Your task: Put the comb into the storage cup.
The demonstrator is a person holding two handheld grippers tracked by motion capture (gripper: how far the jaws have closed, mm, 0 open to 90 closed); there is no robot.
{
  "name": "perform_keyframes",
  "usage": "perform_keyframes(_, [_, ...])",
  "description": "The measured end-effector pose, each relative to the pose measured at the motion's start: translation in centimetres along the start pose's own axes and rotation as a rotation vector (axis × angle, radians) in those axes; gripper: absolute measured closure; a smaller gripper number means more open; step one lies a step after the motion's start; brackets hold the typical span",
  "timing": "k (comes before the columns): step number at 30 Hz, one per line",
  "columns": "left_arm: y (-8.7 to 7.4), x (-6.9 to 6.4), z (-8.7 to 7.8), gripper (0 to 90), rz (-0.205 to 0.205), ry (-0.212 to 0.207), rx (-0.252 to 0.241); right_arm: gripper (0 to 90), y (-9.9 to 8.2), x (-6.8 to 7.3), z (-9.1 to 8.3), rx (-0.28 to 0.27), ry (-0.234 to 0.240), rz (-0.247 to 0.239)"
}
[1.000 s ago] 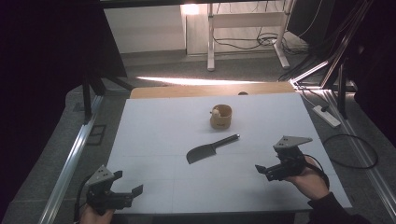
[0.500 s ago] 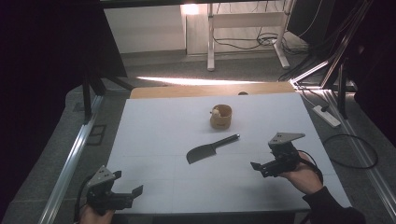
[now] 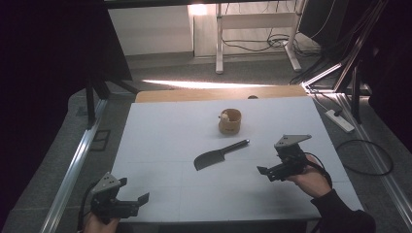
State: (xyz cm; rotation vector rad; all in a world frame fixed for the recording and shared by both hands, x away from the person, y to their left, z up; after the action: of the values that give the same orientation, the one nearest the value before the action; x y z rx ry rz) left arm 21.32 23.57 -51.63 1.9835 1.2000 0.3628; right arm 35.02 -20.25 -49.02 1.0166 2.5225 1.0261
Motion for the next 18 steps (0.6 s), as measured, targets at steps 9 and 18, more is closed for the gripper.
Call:
perform_keyframes(9, [0.0,0.0,0.0,0.8,0.0,-0.001,0.004,0.0,0.9,0.3,0.8,0.003,0.008,-0.011])
perform_keyframes(18, [0.0,0.0,0.1,0.9,-0.006,-0.002,0.004,0.0,1.4,0.5,1.8,0.028,0.013,-0.021])
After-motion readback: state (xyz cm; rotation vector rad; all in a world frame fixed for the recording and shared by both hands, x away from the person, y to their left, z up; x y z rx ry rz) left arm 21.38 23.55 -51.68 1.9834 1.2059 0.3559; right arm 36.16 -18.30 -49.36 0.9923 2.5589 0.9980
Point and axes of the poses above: each handheld gripper's, and its own axes: z roughly forward along the jaws, y roughly out of its top, x roughly to its left, the point moved 6 cm from there along z, roughly forward along the jaws, and after that the axes turned 3 degrees about z, right-handed, at the moved point
